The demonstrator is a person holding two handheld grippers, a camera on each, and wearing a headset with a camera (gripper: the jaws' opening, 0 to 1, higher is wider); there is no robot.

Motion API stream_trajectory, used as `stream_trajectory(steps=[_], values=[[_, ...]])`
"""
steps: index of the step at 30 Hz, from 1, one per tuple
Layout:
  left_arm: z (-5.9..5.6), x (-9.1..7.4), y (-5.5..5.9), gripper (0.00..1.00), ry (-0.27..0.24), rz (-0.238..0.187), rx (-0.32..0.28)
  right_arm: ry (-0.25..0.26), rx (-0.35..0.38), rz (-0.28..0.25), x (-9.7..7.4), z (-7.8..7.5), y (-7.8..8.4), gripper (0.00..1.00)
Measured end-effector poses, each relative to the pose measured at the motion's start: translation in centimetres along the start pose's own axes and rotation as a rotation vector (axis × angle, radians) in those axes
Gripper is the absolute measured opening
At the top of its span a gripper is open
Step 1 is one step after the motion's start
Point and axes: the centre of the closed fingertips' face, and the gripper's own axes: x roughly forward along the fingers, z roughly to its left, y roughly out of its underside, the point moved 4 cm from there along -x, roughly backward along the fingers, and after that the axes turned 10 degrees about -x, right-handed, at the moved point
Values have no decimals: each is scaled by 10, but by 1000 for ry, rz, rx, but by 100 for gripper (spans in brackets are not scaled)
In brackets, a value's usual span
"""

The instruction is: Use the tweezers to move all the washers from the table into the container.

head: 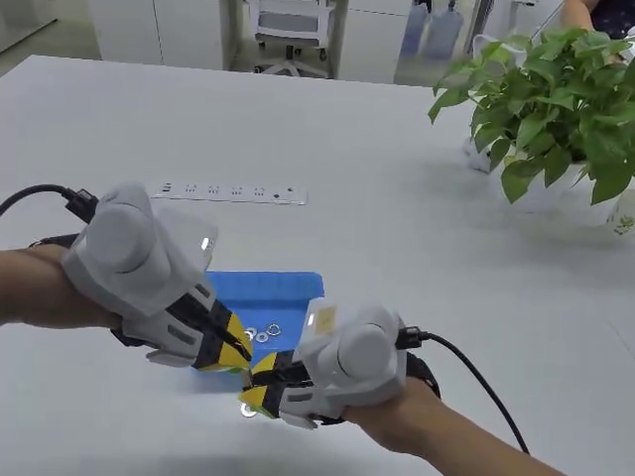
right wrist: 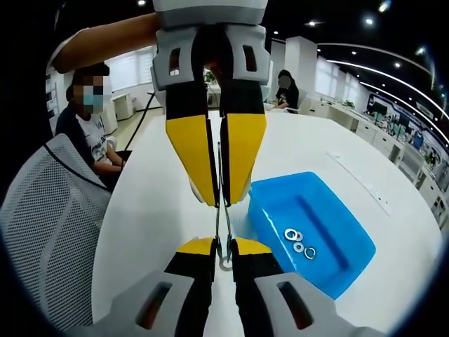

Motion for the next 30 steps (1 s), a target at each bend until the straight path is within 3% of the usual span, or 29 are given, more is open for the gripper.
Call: stream_trajectory(steps=[19,30], values=[[-2,8,13,6,6,12,-15,8,-39,21,10,6,8,11],[-1,12,13,6,13,14,-18,5,-29,23,14,5,11,11]])
